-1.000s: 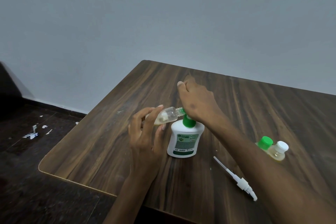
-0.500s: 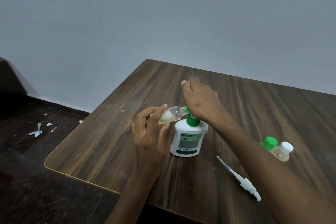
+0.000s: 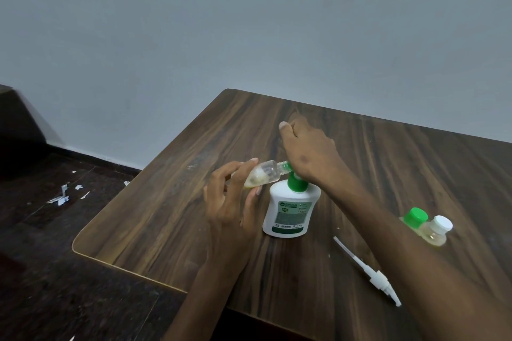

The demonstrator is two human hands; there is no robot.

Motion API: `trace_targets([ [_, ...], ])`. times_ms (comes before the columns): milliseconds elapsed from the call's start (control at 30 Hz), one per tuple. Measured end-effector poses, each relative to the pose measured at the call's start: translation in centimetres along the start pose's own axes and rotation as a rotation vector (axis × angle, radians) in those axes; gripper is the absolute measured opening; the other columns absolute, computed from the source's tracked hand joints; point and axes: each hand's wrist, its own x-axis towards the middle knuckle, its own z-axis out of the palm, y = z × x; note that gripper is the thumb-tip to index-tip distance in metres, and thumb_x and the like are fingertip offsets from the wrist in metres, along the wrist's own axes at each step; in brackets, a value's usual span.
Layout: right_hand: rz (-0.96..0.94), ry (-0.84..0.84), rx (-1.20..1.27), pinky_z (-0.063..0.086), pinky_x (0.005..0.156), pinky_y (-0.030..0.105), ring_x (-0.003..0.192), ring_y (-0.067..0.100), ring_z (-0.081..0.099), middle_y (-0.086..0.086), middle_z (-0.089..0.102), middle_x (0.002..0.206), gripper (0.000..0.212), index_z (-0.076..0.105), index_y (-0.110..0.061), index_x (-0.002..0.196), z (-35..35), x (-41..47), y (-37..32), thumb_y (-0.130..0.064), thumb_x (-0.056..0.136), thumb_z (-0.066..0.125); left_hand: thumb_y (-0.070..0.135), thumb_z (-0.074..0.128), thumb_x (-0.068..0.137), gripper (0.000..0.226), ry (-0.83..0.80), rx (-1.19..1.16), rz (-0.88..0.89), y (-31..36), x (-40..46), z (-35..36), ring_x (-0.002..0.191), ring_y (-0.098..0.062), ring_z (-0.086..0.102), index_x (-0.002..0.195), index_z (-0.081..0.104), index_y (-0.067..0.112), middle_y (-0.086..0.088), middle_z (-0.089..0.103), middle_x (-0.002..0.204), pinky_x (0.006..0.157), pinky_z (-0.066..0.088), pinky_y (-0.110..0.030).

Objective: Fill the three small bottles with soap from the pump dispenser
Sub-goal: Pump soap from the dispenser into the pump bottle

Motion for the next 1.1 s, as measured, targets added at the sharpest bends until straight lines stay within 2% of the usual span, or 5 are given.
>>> trace_targets([
  [100, -0.035, 0.039, -0.018, 0.034, 0.103, 0.051, 0.087, 0.021, 0.059, 0.001, 0.065, 0.097, 0.042, 0.051, -0.016, 0.116, -0.35, 0.26, -0.17, -0.046, 0.109, 0.022, 0.020, 0.063, 0.103, 0.042, -0.013, 0.004, 0.003, -0.16, -0.07, 0.07, 0.122, -0.009, 0.054, 0.144, 0.058, 0.024, -0.004, 0.059, 0.134, 0.091, 0.056, -0.055],
  [233, -0.004, 0.003, 0.004, 0.036, 0.104, 0.050, 0.080, 0.013, 0.056, -0.002, 0.063, 0.092, 0.043, 0.052, -0.017, 0.119, 0.19, 0.15, 0.07, -0.046, 0.109, 0.022, 0.020, 0.061, 0.104, 0.039, -0.009, -0.006, -0.006, -0.20, -0.12, -0.03, 0.119, -0.018, 0.058, 0.143, 0.061, 0.022, -0.005, 0.059, 0.133, 0.091, 0.056, -0.054],
  [433, -0.029, 0.030, 0.015, 0.034, 0.103, 0.050, 0.090, 0.023, 0.058, 0.001, 0.065, 0.102, 0.042, 0.052, -0.017, 0.117, -0.11, 0.32, 0.02, -0.046, 0.109, 0.022, 0.012, 0.067, 0.100, 0.045, -0.013, 0.010, 0.002, -0.22, -0.17, 0.03, 0.118, -0.017, 0.058, 0.143, 0.060, 0.023, -0.004, 0.060, 0.133, 0.089, 0.055, -0.057],
  [733, -0.017, 0.018, 0.020, 0.037, 0.102, 0.052, 0.087, 0.021, 0.059, 0.000, 0.065, 0.094, 0.043, 0.052, -0.017, 0.114, 0.22, 0.33, 0.26, -0.047, 0.109, 0.022, 0.025, 0.059, 0.105, 0.038, -0.019, 0.004, -0.004, -0.34, -0.19, 0.06, 0.117, -0.018, 0.058, 0.142, 0.060, 0.023, -0.004, 0.058, 0.133, 0.087, 0.057, -0.056],
  [1100, -0.046, 0.036, -0.001, 0.038, 0.104, 0.052, 0.086, 0.021, 0.061, -0.001, 0.066, 0.092, 0.044, 0.052, -0.018, 0.114, -0.01, 0.28, 0.13, -0.049, 0.108, 0.021, 0.022, 0.061, 0.103, 0.041, -0.025, 0.014, -0.004, -0.06, -0.18, -0.07, 0.117, -0.021, 0.059, 0.144, 0.059, 0.026, -0.003, 0.059, 0.133, 0.089, 0.056, -0.055],
])
